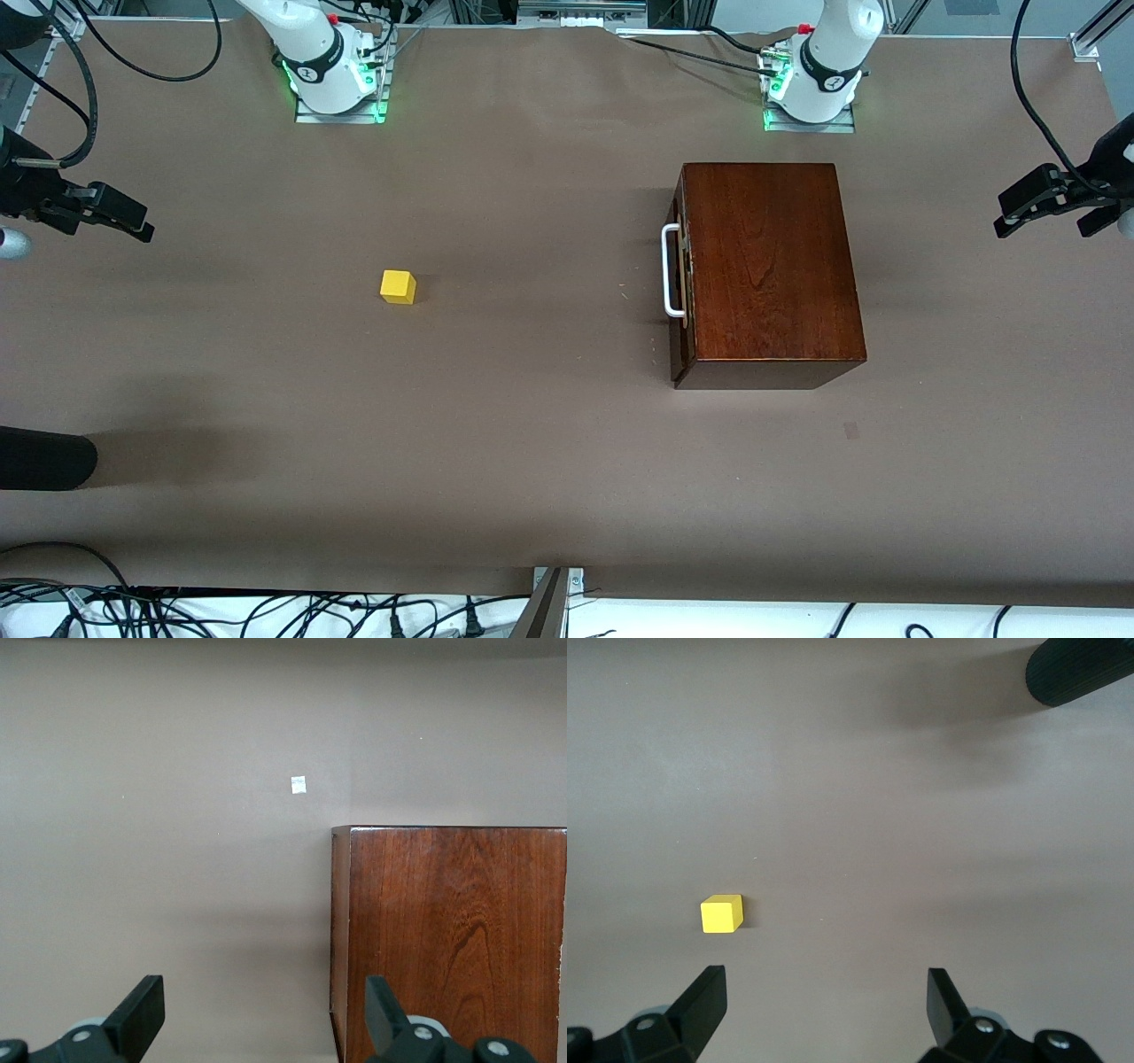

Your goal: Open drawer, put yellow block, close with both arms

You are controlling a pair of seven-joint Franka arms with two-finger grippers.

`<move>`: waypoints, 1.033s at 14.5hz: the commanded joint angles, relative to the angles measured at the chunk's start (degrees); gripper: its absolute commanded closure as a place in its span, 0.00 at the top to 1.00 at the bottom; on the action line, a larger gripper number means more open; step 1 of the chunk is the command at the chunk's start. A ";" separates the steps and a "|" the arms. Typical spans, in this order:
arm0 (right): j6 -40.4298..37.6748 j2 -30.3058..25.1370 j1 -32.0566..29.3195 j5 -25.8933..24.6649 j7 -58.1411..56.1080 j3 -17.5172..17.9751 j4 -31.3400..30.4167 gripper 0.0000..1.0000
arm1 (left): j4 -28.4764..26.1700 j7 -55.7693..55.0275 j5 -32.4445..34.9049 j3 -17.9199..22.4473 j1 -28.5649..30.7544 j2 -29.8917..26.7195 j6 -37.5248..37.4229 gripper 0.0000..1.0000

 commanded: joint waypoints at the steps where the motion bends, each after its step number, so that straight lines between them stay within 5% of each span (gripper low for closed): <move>1: -0.24 0.59 -0.67 -0.01 -0.10 0.73 1.12 1.00 | 0.33 1.21 -1.83 -0.06 1.64 0.06 2.36 1.00; 15: -0.33 0.59 -0.58 0.08 -0.10 0.82 1.03 1.00 | 1.02 0.43 -2.01 -0.32 2.26 0.49 2.30 1.00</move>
